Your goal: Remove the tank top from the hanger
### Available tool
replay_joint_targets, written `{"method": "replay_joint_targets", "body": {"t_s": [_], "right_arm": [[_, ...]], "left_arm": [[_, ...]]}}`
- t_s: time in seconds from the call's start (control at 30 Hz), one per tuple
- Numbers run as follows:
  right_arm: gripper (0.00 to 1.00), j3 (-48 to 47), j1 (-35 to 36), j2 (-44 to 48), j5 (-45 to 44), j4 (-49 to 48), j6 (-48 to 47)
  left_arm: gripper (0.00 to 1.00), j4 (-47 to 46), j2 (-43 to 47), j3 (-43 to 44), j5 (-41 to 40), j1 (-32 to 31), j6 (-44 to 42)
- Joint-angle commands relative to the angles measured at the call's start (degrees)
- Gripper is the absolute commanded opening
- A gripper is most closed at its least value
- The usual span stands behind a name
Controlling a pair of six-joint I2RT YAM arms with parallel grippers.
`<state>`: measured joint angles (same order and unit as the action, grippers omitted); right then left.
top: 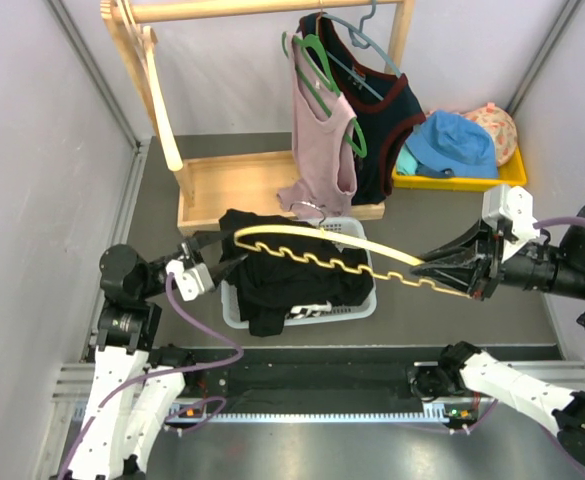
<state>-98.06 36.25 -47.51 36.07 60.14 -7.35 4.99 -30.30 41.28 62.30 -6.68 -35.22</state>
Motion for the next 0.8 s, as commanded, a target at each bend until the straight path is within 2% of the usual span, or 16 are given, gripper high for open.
{"method": "replay_joint_targets", "body": {"t_s": [0.0,0.07,0.1,0.37,0.4,0.47,0.5,0.53,0.57,0.67,0.77], "right_arm": [[0.00,-4.3,0.0,1.1,-1.4,-4.2,-1.8],[0.00,-5.4,0.0,1.8,-3.4,-4.3,-2.0],[0.00,-5.6,0.0,2.2,-4.4,-4.9,-2.0],[0.00,-6.5,0.0,2.1,-10.2,-6.8,-1.9],[0.00,-6.4,0.1,2.2,-10.1,-6.7,-1.8],[0.00,-5.7,0.0,2.2,-9.7,-6.7,-1.5],[0.00,-5.2,0.1,2.3,-9.6,-6.7,-1.4],[0.00,-4.0,0.0,2.3,-9.6,-7.0,-1.3],[0.00,-3.5,0.1,2.3,-9.6,-7.0,-1.2],[0.00,-2.7,0.0,1.9,-9.9,-6.6,-1.0],[0.00,-3.3,0.0,2.2,-11.1,-6.4,-1.3]], "left_arm": [[0.38,0.7,-2.8,-0.8,2.8,0.0,0.9],[0.03,0.6,-3.5,-1.5,1.8,-0.5,0.2],[0.00,0.6,-3.8,-1.8,1.4,-0.7,-0.1],[0.00,0.8,-5.8,-2.3,-1.4,-3.3,-1.7],[0.06,0.8,-5.7,-2.1,-1.8,-3.5,-1.7],[0.33,0.6,-5.7,-1.3,-2.2,-3.9,-1.7],[0.53,0.2,-5.7,-0.6,-2.4,-4.0,-1.4],[0.93,0.0,-5.7,-0.1,-2.3,-4.1,-0.9],[0.99,-0.2,-5.8,0.5,-2.2,-4.1,-0.6],[0.99,-0.2,-5.8,2.0,-2.4,-4.1,-0.2],[0.99,3.9,-5.7,1.9,-2.9,-4.1,-3.5]]}}
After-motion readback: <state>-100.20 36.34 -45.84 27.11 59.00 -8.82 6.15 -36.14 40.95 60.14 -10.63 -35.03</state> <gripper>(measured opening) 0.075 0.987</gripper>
